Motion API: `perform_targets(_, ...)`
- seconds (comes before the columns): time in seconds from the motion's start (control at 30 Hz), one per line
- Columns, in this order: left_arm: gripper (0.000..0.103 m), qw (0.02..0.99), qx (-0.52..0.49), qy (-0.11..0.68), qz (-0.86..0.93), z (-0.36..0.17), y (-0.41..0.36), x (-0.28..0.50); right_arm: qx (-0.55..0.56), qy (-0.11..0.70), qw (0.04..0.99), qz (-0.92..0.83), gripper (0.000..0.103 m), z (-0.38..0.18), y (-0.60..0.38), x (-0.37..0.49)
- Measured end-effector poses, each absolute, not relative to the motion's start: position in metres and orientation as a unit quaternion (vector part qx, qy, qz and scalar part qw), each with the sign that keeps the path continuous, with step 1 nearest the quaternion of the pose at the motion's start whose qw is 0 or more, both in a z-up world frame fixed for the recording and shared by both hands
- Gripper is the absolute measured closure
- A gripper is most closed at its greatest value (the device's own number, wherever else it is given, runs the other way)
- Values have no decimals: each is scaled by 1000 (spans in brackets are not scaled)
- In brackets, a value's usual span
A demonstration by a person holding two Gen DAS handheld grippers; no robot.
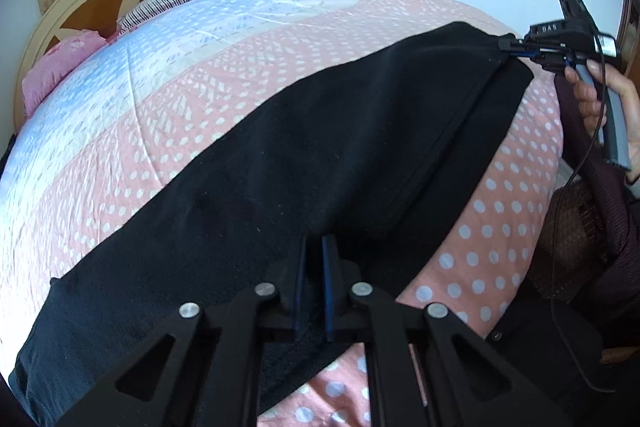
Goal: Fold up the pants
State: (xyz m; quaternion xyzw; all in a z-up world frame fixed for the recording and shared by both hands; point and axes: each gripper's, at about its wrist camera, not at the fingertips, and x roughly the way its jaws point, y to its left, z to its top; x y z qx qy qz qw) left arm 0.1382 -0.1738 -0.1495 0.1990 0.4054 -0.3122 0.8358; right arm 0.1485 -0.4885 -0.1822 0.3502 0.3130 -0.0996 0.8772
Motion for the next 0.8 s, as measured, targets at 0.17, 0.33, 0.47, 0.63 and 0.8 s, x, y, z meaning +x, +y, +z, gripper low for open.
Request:
perform_targets(0.17, 99, 846, 171, 386, -325, -127, -160, 132, 347, 276, 891, -92, 99, -164, -489, 123)
perform_targets(0.33, 99, 836, 183, 384, -346, -129, -159, 122, 345, 310, 880, -100, 99, -186, -490, 114)
perform_targets(0.47, 99, 829, 188, 401, -341, -146, -164, 124, 366, 312, 871, -98, 99, -194, -497, 114)
perform_targets(0.63, 70, 838, 216, 370, -339, -146, -168, 112, 349, 309, 879, -104, 99, -191, -493, 115)
perform_targets(0.8, 38, 843, 253, 342, -329, -149, -170, 105, 354, 312, 876, -103, 99, -194, -494, 117)
